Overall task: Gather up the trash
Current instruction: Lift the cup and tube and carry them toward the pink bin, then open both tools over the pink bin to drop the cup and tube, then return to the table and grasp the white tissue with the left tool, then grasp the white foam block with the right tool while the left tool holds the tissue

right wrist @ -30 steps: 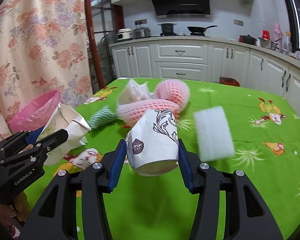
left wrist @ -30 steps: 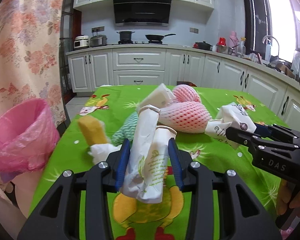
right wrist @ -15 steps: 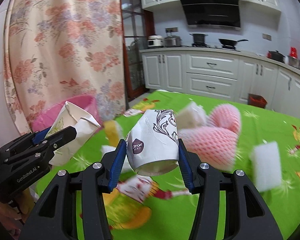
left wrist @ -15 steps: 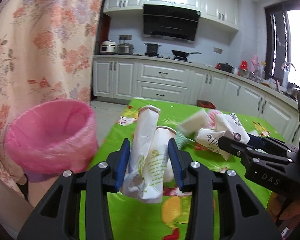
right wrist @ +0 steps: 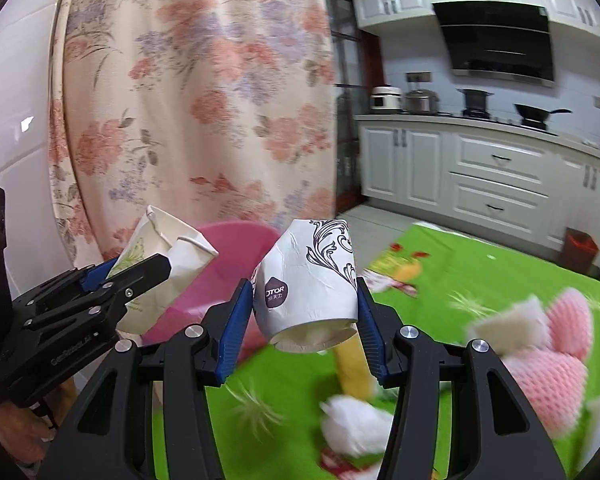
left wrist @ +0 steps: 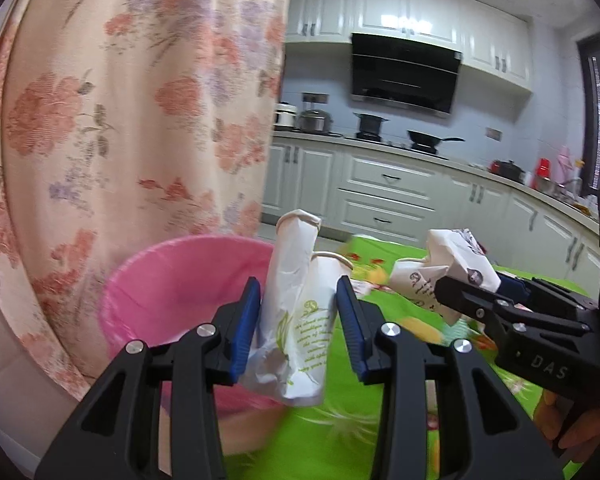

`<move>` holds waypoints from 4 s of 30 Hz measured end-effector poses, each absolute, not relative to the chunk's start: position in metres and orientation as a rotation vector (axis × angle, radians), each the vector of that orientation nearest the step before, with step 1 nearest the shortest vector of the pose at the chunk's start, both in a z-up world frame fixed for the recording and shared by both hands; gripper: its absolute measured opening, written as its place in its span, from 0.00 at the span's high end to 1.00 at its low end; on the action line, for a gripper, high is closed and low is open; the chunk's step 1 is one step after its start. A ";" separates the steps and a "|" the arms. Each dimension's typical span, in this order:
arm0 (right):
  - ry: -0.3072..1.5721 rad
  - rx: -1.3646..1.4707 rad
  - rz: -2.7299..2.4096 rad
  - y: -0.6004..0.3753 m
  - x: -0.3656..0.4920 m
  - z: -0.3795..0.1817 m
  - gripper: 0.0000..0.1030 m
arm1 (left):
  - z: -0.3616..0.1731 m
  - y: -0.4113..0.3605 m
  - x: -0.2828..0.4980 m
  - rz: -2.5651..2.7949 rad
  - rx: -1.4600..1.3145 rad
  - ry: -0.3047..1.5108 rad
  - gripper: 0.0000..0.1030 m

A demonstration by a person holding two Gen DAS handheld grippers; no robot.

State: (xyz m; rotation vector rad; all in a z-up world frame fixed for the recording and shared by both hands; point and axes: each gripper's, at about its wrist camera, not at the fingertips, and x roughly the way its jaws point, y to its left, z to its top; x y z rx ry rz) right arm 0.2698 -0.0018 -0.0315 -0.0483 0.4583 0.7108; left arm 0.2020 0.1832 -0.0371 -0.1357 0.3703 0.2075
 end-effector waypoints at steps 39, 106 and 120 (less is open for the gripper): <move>0.555 -0.005 0.751 0.023 0.303 -0.040 0.42 | -0.044 0.238 0.203 0.361 -0.232 0.402 0.13; 0.714 0.021 0.029 -0.280 0.295 -0.123 0.53 | -0.134 0.013 0.288 0.025 -0.002 0.698 0.76; 0.663 0.019 0.107 -0.261 0.267 -0.113 0.53 | -0.124 -0.005 0.258 -0.022 0.045 0.612 0.78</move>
